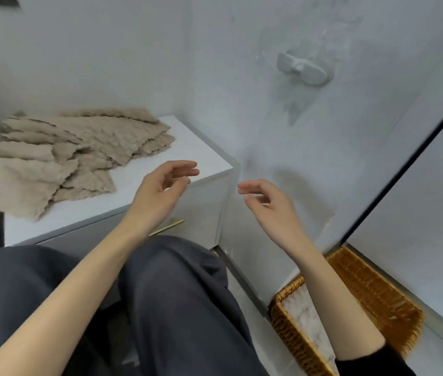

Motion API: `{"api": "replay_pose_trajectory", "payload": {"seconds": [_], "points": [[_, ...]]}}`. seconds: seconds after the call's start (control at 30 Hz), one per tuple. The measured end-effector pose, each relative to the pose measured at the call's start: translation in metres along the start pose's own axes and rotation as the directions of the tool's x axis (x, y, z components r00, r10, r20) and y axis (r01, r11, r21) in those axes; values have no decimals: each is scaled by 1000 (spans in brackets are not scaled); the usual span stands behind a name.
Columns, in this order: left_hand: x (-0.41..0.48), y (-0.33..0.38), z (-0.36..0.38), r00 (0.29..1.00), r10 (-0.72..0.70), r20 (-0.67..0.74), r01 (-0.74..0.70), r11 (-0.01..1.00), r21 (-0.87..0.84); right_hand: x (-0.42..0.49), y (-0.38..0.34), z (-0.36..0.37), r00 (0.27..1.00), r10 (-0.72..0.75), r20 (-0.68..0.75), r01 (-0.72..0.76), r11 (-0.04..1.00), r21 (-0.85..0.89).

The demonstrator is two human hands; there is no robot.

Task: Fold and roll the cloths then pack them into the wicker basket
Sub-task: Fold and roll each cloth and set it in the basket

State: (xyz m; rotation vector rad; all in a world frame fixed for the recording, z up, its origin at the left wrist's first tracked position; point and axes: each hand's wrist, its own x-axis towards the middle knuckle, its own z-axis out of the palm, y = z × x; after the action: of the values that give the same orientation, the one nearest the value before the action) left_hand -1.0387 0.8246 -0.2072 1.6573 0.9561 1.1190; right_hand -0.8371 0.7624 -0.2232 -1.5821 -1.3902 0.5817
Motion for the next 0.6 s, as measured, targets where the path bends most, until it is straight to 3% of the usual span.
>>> {"api": "replay_pose_trajectory", "payload": {"seconds": [0.37, 0.47, 0.6], "points": [[19, -10, -134, 962, -1, -273, 37, 991, 129, 95, -74, 88, 976, -163, 146, 172, 984, -50], [30, -17, -152, 949, 53, -310, 59, 937, 343, 116, -84, 115, 961, -190, 200, 208, 975, -75], [54, -31, -168, 955, 116, -272, 101, 736, 670, 138, -83, 155, 941, -194, 278, 225, 971, -83]]}}
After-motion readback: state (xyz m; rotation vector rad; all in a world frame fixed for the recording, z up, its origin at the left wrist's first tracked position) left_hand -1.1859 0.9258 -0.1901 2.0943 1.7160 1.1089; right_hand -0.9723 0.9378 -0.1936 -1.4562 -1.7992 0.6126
